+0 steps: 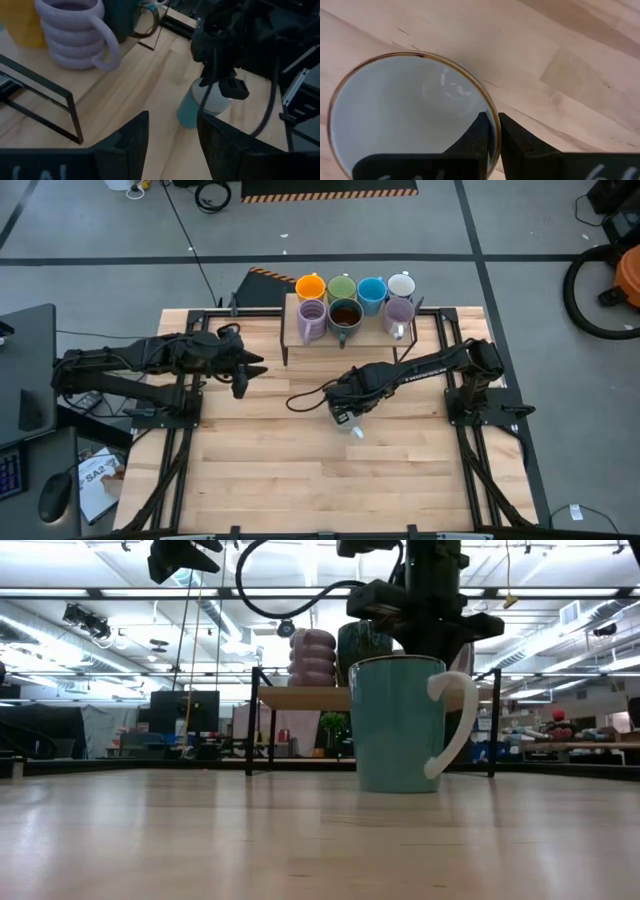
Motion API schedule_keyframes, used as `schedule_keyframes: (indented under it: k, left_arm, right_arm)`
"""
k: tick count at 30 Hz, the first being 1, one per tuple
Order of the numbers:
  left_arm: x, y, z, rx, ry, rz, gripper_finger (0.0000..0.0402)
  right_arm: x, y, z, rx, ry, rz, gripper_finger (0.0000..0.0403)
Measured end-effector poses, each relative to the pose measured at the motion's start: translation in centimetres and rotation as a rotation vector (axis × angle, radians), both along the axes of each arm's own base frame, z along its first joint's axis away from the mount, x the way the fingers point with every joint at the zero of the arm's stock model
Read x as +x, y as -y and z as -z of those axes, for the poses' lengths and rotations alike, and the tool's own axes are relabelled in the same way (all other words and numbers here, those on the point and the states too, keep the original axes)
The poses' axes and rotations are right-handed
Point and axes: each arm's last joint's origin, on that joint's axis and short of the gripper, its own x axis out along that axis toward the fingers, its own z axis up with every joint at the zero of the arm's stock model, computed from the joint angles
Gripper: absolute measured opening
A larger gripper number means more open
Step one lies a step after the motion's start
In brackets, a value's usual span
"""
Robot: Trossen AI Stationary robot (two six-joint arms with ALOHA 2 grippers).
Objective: Place coffee mugs
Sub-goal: Move the green mug to the center of the table, then adjust the mugs on the shelf
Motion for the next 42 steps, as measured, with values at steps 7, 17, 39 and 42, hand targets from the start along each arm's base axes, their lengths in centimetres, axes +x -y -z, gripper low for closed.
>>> schedule_keyframes:
  k: [7,17,39,42]
  left_arm:
    - [1.0,-1.1,-0.1,0.001,0.044,-0.040,0.0187]
    - [5.3,-2.5,0.1,0.178,0.134,-0.150,0.0188]
    - [11.7,-6.5,3.5,0.006,0.008,-0.348,0.0188]
    - [11.9,-6.7,3.9,0.018,-0.005,-0.369,0.0188]
  right_arm:
    - [-0.2,0.3,-0.5,0.029,0.012,-0.059,0.0083]
    - [-1.3,0.3,-2.3,0.067,0.025,-0.155,0.0133]
    - [-10.7,1.0,-12.6,-0.106,0.245,-0.387,0.0135]
    - [-12.3,1.1,-13.8,-0.140,0.299,-0.402,0.0135]
